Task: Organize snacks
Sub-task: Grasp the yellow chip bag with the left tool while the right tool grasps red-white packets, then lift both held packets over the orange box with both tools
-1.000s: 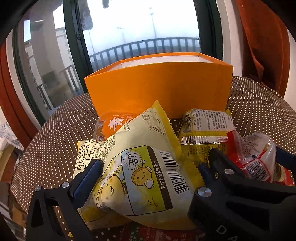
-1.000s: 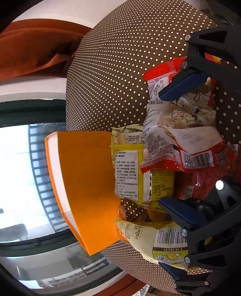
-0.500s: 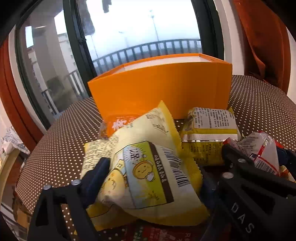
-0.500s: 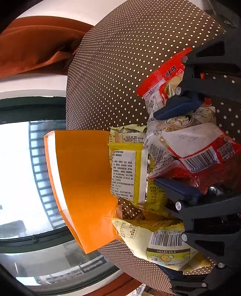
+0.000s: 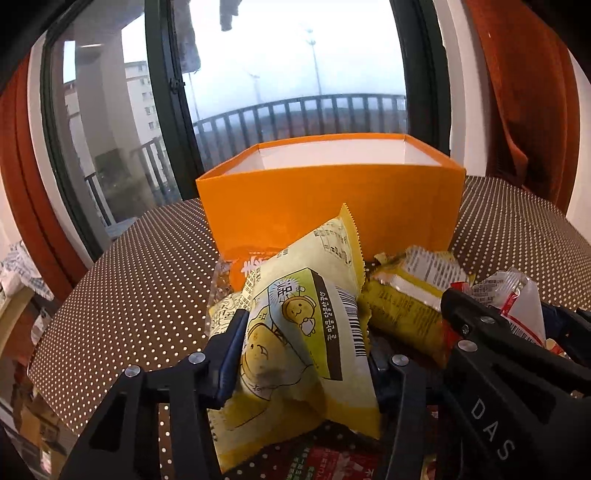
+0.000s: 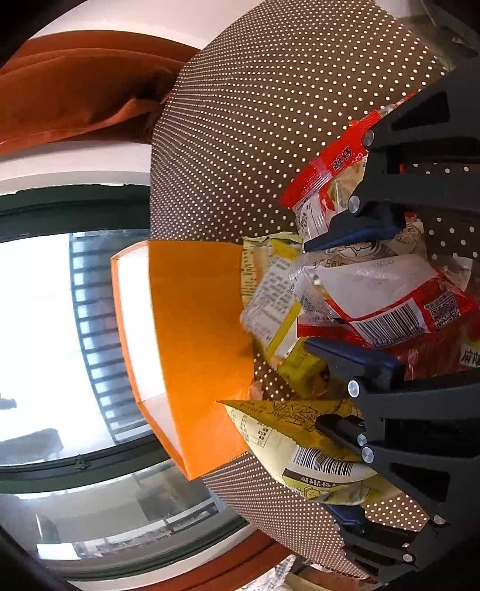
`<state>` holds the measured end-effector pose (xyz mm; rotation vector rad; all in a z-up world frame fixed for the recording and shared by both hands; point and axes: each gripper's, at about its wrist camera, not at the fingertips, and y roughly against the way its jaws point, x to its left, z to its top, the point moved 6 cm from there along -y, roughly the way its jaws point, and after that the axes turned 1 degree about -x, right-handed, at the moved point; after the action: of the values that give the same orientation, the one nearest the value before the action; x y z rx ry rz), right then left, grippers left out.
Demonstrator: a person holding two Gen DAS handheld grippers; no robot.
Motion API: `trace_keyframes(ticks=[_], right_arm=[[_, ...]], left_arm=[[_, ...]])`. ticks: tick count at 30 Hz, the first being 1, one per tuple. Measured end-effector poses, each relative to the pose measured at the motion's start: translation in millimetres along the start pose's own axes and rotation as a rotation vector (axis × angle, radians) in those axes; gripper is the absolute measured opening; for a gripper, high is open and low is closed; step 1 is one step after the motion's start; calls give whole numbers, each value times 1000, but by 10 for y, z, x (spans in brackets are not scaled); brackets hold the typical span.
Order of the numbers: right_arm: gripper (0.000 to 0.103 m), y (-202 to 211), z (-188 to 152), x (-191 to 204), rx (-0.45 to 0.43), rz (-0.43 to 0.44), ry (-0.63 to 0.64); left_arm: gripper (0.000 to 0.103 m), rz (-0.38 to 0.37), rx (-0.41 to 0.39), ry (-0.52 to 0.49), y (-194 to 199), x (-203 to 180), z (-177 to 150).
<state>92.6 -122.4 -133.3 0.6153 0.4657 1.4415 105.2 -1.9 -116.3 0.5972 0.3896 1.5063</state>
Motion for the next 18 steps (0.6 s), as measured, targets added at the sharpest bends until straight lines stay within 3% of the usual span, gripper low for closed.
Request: trace_keyframes(ticks=[18], right_arm=[[48, 623, 489, 158, -161, 31, 45]], left_arm=[[49, -19, -123, 76, 535, 209, 398]])
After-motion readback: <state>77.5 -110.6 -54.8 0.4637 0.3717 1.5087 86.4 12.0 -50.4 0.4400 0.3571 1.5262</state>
